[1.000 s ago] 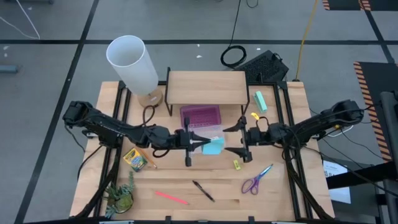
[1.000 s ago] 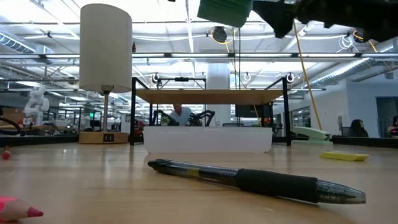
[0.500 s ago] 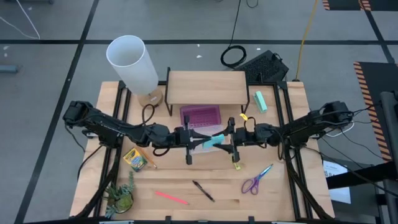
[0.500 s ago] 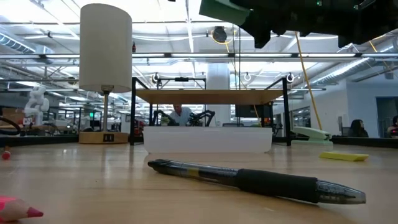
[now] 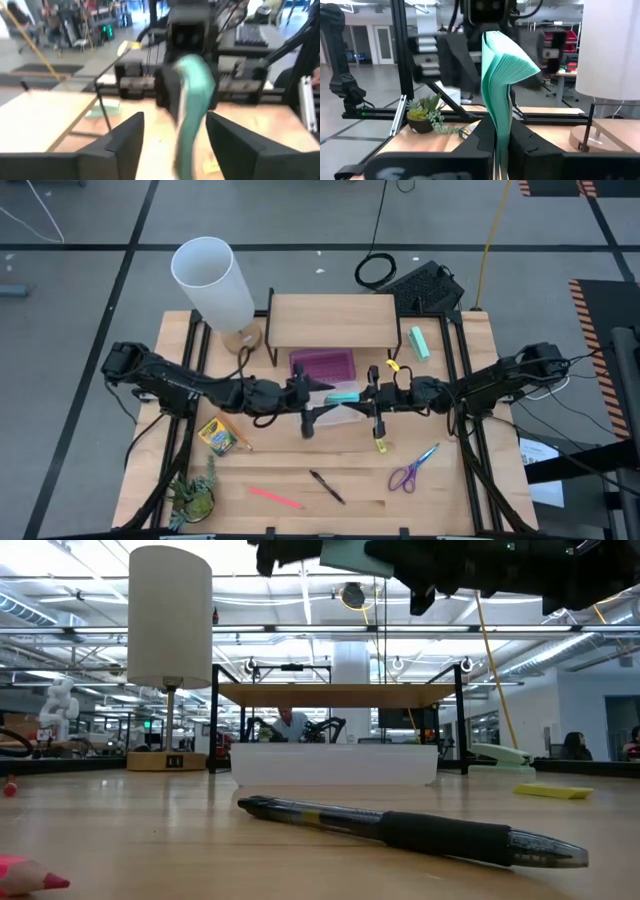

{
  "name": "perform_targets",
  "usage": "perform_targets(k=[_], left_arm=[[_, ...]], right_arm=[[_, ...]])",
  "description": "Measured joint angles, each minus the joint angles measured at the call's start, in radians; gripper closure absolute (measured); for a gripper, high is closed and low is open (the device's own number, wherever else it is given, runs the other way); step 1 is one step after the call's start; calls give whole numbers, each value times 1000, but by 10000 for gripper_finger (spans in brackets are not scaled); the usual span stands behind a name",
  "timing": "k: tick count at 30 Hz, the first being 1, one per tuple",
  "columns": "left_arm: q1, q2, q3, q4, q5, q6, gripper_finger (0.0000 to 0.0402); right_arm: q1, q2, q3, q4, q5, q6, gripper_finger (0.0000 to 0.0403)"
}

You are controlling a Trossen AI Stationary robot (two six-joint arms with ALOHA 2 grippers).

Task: Pack school essentials
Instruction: Put the blue sticky notes into the violet supply box

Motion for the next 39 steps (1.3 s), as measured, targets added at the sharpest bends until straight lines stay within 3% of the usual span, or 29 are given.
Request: perform_targets(k=[3, 5, 8, 12, 14, 22, 28, 32, 39], left_arm=[[12, 0, 0, -2, 0, -38, 172], [15, 0, 0, 4, 1, -44, 192], [14, 0, 0, -1, 6, -47, 252], [6, 0, 1, -44, 10, -74, 362], [4, 0, 1, -64, 11, -105, 385], [8, -1, 1, -195, -10, -366, 391], [10, 3, 1, -358, -38, -609, 384], [10, 3, -1, -470, -96, -745, 391], [12, 3, -134, -437, -105, -974, 379]], right_arm=[[0, 1, 0, -5, 0, -1, 395], [0, 0, 0, -4, 1, -1, 395], [0, 0, 0, -4, 0, 13, 394], [0, 1, 0, -25, 4, 47, 380], [0, 1, 0, -37, 5, 63, 363], [-2, 1, 0, -116, 12, 73, 236], [-2, -49, -1, -262, 223, 35, 150], [-1, -122, -1, -417, 321, 17, 127], [0, -200, -1, -548, 340, 65, 124]])
